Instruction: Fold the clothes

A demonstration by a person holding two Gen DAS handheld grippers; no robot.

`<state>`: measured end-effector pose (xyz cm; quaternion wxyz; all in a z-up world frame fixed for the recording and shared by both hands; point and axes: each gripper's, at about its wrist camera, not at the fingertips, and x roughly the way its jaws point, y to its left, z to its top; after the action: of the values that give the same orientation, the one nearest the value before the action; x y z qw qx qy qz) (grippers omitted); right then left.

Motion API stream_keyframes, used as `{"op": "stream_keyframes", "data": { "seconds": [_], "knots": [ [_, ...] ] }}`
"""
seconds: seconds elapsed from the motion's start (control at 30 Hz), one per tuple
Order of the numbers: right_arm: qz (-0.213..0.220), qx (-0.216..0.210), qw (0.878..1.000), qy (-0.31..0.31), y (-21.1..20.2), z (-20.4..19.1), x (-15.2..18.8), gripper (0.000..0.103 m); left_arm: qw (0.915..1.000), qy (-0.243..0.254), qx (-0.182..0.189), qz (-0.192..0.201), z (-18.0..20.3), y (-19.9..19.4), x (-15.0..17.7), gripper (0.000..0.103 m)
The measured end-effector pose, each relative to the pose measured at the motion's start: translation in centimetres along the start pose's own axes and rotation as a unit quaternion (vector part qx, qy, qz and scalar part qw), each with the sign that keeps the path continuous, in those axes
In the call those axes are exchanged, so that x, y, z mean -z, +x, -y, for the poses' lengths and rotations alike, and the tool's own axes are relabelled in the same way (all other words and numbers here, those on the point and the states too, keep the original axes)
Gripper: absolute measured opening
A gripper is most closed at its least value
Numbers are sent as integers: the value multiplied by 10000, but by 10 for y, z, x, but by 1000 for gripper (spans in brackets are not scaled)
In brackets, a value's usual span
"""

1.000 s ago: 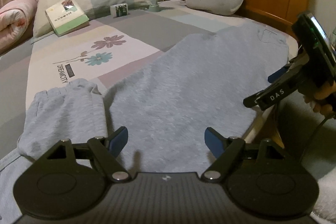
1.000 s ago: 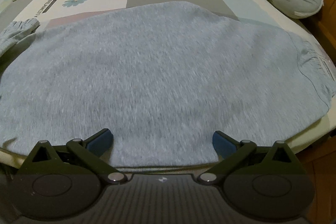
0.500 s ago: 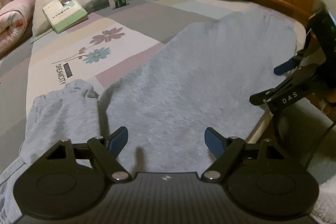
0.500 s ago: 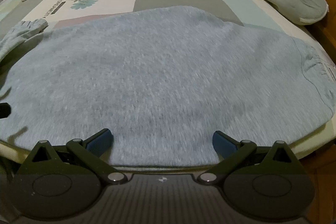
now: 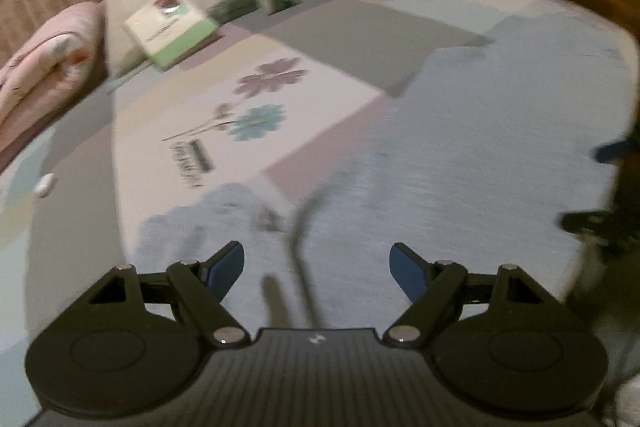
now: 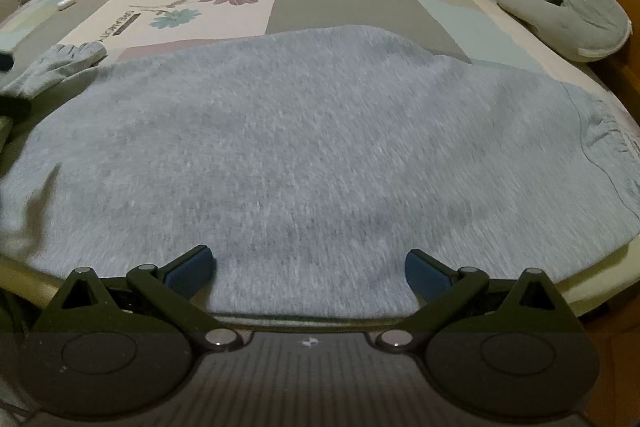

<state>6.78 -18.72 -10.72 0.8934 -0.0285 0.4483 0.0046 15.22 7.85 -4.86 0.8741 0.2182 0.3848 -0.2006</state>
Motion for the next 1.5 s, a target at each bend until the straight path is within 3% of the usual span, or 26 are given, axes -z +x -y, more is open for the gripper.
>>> {"op": "stream_keyframes", "data": {
  "seconds": [0.17,0.33,0.47,0.7,0.83,0.97,1.07,1.13,1.23,1.3,1.5],
  "knots": [
    [69,-47,10000,-30,0,1,2,103,9975,-384,-280,-527,-27,41,-25,80],
    [160,-96,9998,-61,-1,2,5,103,9896,-685,-593,-1115,-37,95,-37,80],
    [187,-104,9997,-66,-2,1,6,103,9836,-1008,-786,-1273,-45,117,-46,82],
    [201,-103,9997,-63,-2,2,6,103,9802,-1068,-843,-1436,-55,123,-48,85],
    [199,-102,9997,-61,-3,2,5,103,9770,-862,-1161,-1569,-64,115,-43,85],
    [191,-74,9998,-54,-2,1,5,103,9761,-1012,-1179,-1523,-82,95,-29,82],
    [179,-31,9998,-28,-2,-1,5,103,9790,-1032,-1047,-1413,-90,82,-22,70],
    [172,1,9999,-11,-2,-3,5,103,9809,-1077,-935,-1319,-92,76,-19,57],
    [162,37,9999,11,-4,-4,5,103,9834,-1144,-766,-1178,-96,67,-15,20],
    [145,52,9999,24,-4,-5,5,103,9848,-1189,-653,-1083,-98,61,-12,12],
    [38,39,10000,41,-5,-4,0,103,9890,-1143,-635,-695,-104,25,-7,9]
  ]
}}
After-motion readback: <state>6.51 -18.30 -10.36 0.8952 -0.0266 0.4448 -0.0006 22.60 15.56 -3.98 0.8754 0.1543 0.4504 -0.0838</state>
